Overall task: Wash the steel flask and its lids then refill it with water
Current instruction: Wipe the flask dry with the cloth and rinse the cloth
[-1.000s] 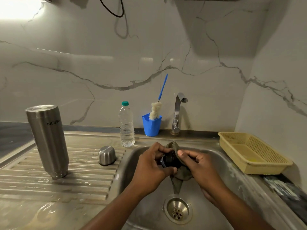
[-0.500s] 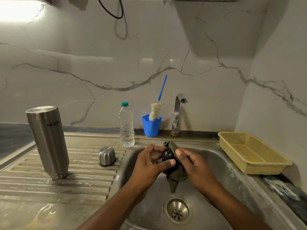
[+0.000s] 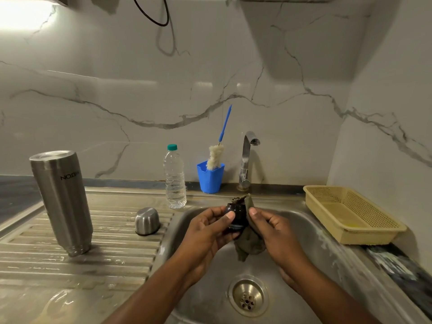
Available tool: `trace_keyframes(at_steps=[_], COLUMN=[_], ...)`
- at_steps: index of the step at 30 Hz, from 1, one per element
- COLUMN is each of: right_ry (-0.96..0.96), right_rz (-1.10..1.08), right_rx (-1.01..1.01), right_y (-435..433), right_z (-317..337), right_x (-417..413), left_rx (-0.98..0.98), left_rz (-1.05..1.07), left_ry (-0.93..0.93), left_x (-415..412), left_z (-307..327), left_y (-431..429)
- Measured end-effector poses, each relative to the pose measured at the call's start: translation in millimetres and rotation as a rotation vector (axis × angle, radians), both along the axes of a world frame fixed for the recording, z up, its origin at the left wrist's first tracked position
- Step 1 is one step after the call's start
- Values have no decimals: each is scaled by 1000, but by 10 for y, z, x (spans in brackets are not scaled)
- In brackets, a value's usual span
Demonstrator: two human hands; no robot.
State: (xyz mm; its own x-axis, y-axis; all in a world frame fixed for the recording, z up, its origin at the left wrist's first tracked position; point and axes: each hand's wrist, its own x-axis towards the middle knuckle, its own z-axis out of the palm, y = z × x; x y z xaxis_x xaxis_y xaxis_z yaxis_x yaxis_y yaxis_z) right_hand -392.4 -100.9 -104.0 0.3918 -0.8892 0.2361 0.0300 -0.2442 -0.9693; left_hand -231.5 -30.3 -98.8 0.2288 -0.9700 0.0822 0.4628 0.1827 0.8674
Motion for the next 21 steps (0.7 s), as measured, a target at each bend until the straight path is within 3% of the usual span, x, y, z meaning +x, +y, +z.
trace_keyframes(at_steps=[9,17,21], right_ry=[1,-92,-5], right_rz=[-39,-59,-45], right_rx=[-181,18,-73], right_y=[43,7,53], right_z=[-22,30,6], right_x=[34,-36,6], left_rx=[37,79,90], left_rz=[13,-79,-42], left_ry=[85,134,90], left_x=[-14,-25,-61], left_z=[24,39,18], left_y=[-11,23,1])
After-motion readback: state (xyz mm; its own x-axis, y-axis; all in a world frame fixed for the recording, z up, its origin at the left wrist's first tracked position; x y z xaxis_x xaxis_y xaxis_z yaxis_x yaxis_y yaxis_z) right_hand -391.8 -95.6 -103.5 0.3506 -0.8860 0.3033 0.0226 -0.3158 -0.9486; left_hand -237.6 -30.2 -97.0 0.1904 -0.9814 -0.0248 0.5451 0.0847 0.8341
